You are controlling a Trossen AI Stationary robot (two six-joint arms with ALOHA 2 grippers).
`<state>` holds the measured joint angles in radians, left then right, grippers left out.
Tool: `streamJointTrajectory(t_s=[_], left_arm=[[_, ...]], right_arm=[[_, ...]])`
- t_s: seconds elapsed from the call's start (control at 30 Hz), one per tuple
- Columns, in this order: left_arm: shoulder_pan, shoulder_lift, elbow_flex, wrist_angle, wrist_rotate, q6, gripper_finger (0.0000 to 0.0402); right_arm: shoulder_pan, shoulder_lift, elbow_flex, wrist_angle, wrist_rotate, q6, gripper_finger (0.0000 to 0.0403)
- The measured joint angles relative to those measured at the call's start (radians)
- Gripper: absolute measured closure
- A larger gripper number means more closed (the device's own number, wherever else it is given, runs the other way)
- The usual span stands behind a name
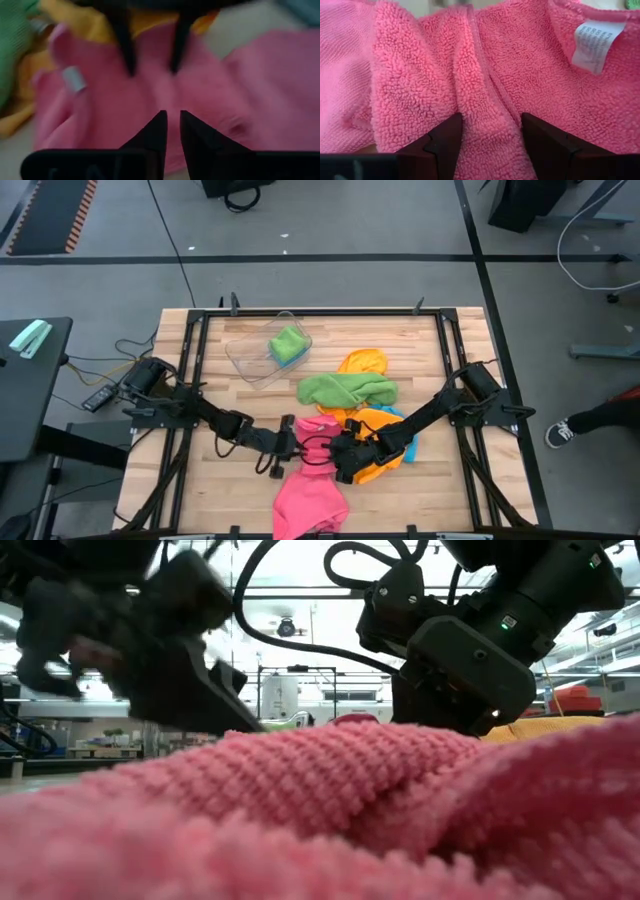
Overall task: Fold microfiber towels
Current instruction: Fold the left pink microfiber towel
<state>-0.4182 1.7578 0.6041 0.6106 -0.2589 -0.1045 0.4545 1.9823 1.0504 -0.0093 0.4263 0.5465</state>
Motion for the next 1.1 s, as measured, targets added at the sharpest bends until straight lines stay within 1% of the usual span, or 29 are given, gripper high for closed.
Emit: streamJointTrajectory(t_s=[0.1,0.27,0.33,0.43,0.53,0.7,0.8,0.87,0.97,1.1], left_arm=[[0.023,-0.031,0.0,-0.07,-0.011,0.02,0.0343],[0.072,-0.171,0.001,-0.255,-0.032,0.045,0.0329],[0.089,-0.221,0.001,-0.329,-0.04,0.096,0.032],[0.097,-0.256,0.001,-0.382,-0.061,0.196,0.0302],[0.096,-0.247,0.001,-0.41,-0.089,0.266,0.0279],[0.097,-0.192,0.0,-0.406,-0.137,0.273,0.0241],[0.096,-0.157,0.0,-0.407,-0.196,0.271,0.0227],[0.096,-0.138,0.0,-0.402,-0.238,0.254,0.0223],[0.103,-0.111,0.0,-0.392,-0.251,0.247,0.0222],[0.109,-0.09,0.0,-0.387,-0.272,0.247,0.0236]], right_arm=[[0.0,0.0,0.0,0.0,0.0,0.0,0.0189],[0.0,0.001,0.0,-0.001,0.0,0.002,0.0189],[0.0,0.001,0.0,0.0,0.0,0.003,0.0189],[0.0,0.001,0.0,0.0,0.0,0.005,0.0189],[0.0,0.001,0.0,0.001,0.002,0.011,0.0189],[0.0,0.002,0.0,0.002,0.024,0.015,0.0189],[0.0,0.002,0.0,0.004,0.025,0.015,0.0189],[0.0,0.002,0.0,0.006,0.025,0.015,0.0189],[0.0,0.002,0.0,0.007,0.025,0.022,0.0189],[0.0,0.002,0.0,0.008,0.025,0.023,0.0189]])
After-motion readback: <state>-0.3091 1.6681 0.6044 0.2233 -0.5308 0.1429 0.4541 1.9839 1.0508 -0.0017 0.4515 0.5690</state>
